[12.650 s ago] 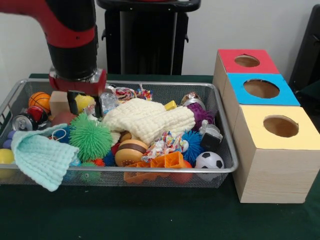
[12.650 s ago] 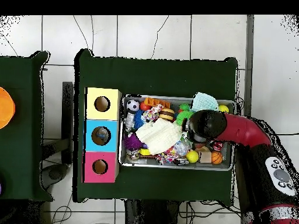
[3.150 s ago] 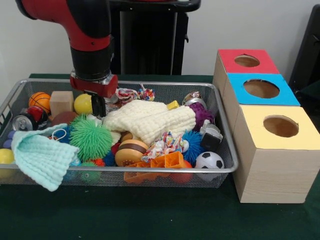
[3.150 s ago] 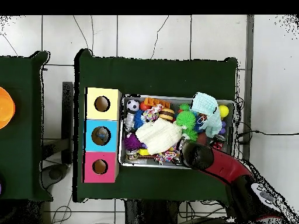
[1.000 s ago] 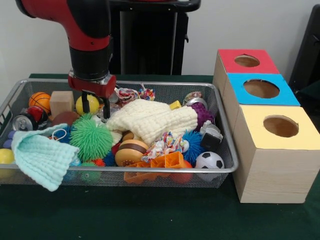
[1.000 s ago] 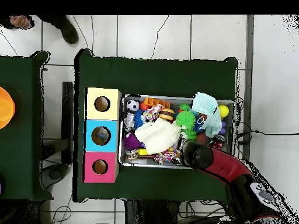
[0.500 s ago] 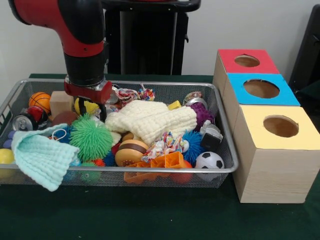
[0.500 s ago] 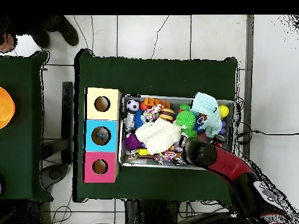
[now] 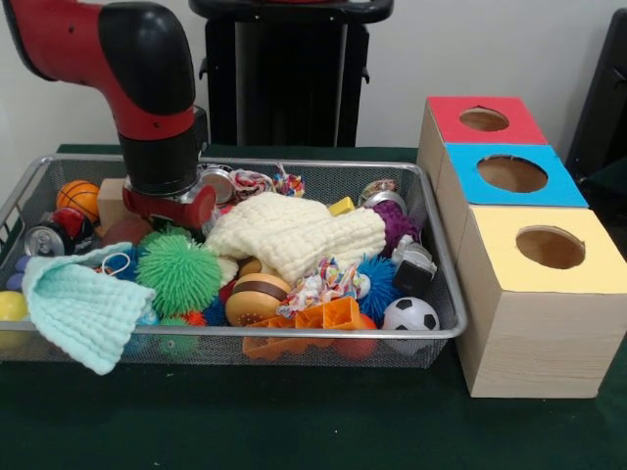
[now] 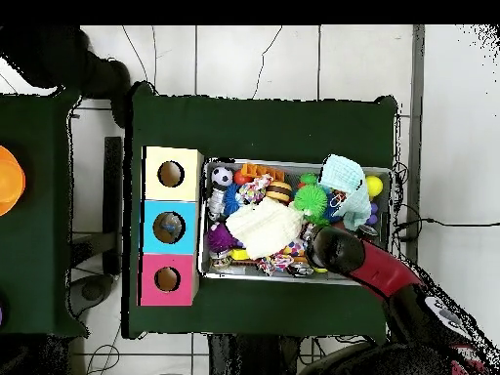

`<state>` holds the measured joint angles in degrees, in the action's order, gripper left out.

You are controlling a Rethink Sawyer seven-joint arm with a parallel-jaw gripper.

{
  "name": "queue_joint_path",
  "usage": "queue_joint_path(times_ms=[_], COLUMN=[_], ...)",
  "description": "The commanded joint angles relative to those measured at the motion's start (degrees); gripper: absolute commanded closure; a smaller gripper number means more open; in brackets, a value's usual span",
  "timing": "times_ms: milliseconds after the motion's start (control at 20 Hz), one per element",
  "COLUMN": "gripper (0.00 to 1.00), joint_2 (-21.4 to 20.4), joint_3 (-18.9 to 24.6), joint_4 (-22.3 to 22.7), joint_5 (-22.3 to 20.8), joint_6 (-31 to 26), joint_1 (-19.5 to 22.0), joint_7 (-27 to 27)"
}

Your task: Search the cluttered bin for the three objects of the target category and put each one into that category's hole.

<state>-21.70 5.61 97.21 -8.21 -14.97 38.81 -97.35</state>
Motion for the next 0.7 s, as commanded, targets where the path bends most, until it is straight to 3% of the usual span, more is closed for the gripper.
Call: queue_joint_path(times_ms=[50,100,700], gripper=[0.0,1.0,1.0], joint_2=[10.9,11.0,11.1], joint_3=[6.3,6.4,6.9], joint_4=[-5.2,-5.1,-5.4], joint_5=[-0.1,-0.1,-0.1], joint_6=[5.4,5.3,2.5], joint_1=[2.2,2.3,2.6], joint_7=[-5.1,-5.2,-4.4])
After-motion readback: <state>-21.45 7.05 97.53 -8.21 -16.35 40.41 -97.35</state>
